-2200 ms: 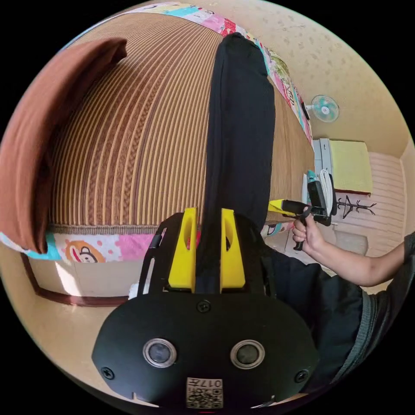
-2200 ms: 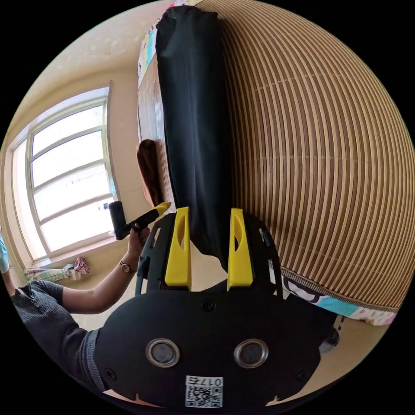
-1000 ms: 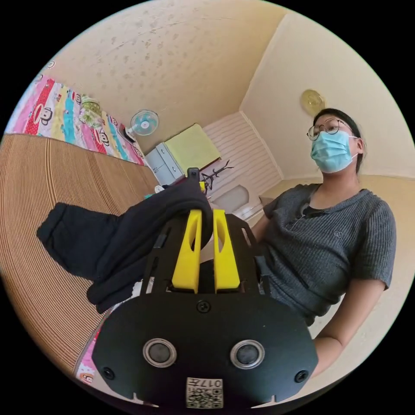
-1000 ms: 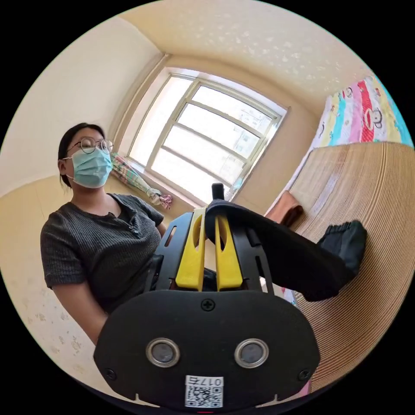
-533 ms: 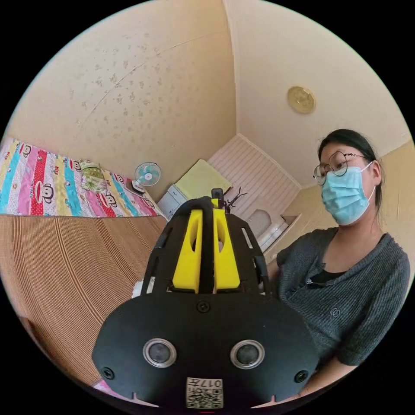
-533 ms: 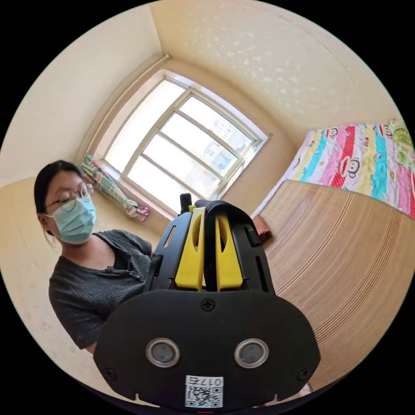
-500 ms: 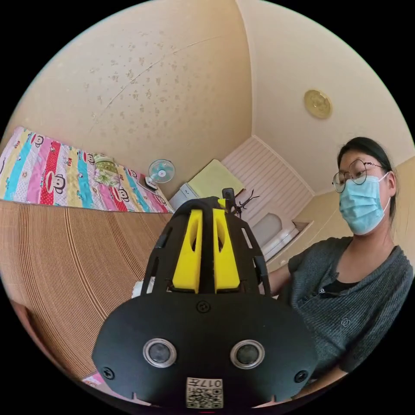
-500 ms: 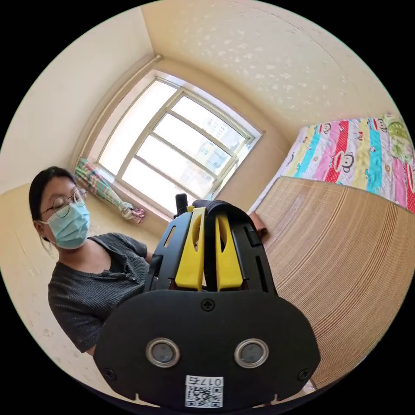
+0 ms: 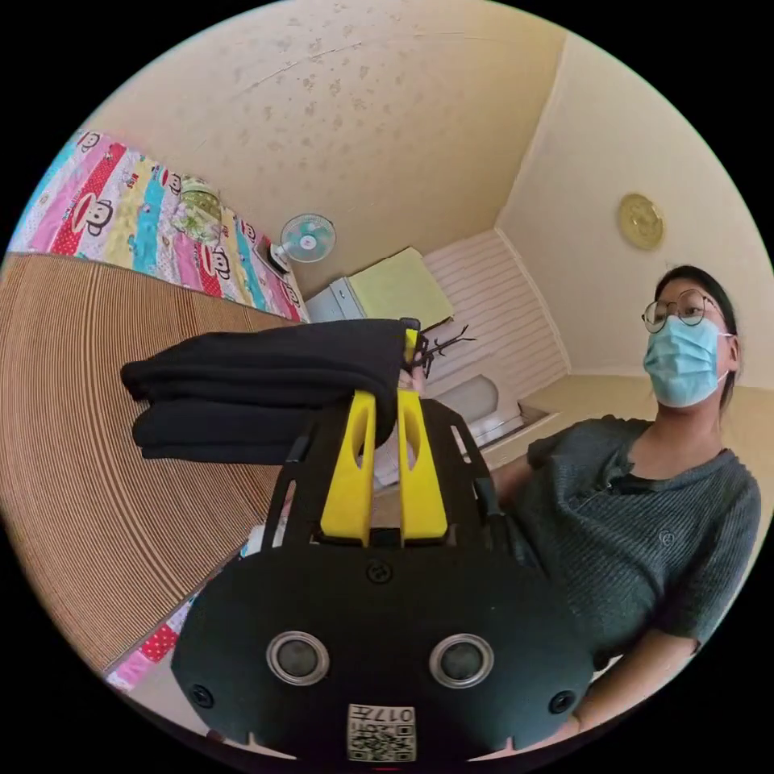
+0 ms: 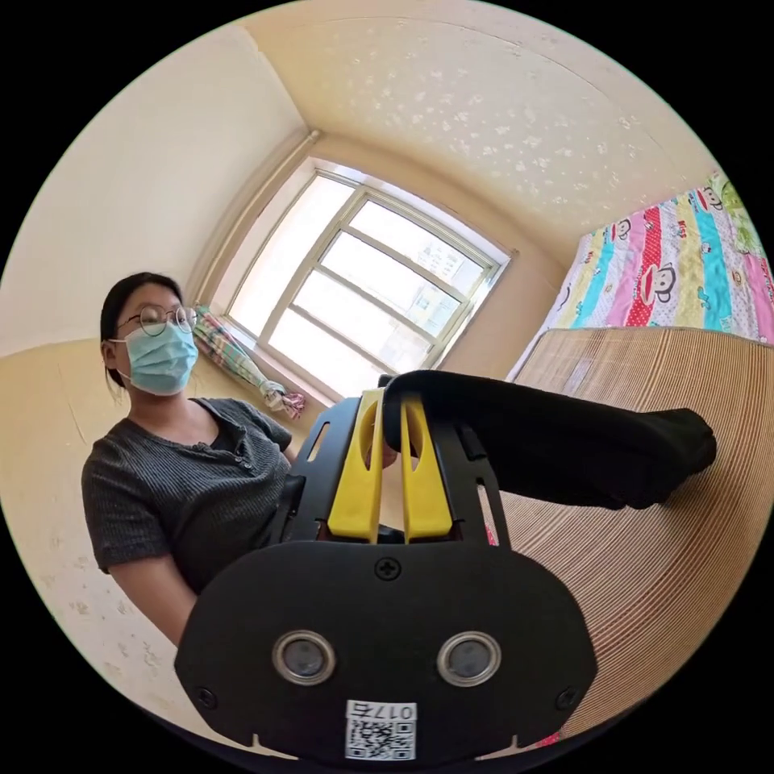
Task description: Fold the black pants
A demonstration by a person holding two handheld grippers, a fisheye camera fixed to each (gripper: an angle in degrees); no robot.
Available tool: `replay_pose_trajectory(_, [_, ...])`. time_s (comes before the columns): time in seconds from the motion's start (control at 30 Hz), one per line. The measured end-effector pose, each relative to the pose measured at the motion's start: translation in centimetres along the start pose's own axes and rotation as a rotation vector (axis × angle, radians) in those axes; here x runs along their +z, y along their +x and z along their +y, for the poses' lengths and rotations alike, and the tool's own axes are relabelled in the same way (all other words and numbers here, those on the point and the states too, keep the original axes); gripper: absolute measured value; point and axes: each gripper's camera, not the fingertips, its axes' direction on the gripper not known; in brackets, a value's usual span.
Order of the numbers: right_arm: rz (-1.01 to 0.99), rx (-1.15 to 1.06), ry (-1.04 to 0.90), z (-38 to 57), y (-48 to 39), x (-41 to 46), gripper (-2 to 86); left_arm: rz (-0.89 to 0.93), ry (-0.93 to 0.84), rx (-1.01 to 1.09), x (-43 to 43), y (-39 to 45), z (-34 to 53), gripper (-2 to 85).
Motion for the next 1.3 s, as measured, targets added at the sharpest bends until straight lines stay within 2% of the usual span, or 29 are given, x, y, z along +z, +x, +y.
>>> replay_pose_trajectory(0.07, [0.009, -0.054, -0.036, 0.2, -1.1, 0.9, 1.4, 0.318, -0.014, -0.151, 0.4, -2.6, 0.5, 12.8])
replay_pose_trajectory(0.13, [-0.013, -0.09, -0.089, 0.3, -1.9, 1.9, 1.4, 0.53, -0.029, -0.251, 1.2, -4.9, 1.1, 16.4])
replay_pose_trajectory(0.23, [-0.012, -0.091, -0.144, 0.4, -2.4, 3.4, 1.3, 0.661, -0.043, -0.478, 3.1, -8.8, 2.6, 15.8])
replay_pose_trajectory(0.3, [-0.013, -0.086, -0.16, 0.5, -2.8, 3.9, 1.3, 0.628, -0.048, -0.576, 4.1, -10.2, 3.4, 11.5])
replay_pose_trajectory(0.33, [-0.004, -0.085, -0.16, 0.7, -3.3, 4.0, 1.2, 0.539, -0.064, -0.577, 4.5, -10.1, 3.5, 7.0])
replay_pose_trajectory(0.4, [0.017, -0.084, -0.136, 1.2, -4.3, 3.5, 1.2, 0.444, -0.081, -0.493, 4.9, -8.7, 2.6, 5.1])
replay_pose_trajectory(0.67, [0.151, -0.157, -0.048, 3.4, -11.8, 3.3, 0.9, 0.069, 0.045, 0.093, 4.9, 4.9, -0.8, 6.6])
replay_pose_trajectory(0.73, [0.158, -0.174, -0.017, 3.6, -13.6, 3.5, 0.7, 0.042, 0.039, 0.181, 5.7, 7.3, -0.7, 7.7])
replay_pose_trajectory(0.87, [0.154, -0.272, -0.023, 3.6, -17.7, 4.3, 0.5, -0.163, 0.0, 0.369, 7.2, 13.0, 0.1, 5.2])
replay_pose_trajectory(0.93, [0.157, -0.341, -0.015, 3.4, -21.0, 4.5, 0.4, -0.161, -0.03, 0.45, 7.7, 15.4, 0.5, 5.0])
replay_pose_trajectory(1.13, [0.186, -0.522, 0.004, 0.2, -30.2, 5.2, 0.4, 0.026, -0.113, 0.705, 8.2, 23.0, 0.2, 4.9])
replay_pose_trajectory(1.2, [0.223, -0.494, 0.035, -2.2, -31.4, 5.0, 0.5, 0.029, -0.095, 0.721, 8.1, 24.6, -1.0, 4.9])
replay_pose_trajectory(1.3, [0.29, -0.345, 0.077, -7.2, -29.5, 3.5, 0.5, 0.024, -0.059, 0.625, 8.3, 24.6, -4.9, 5.0])
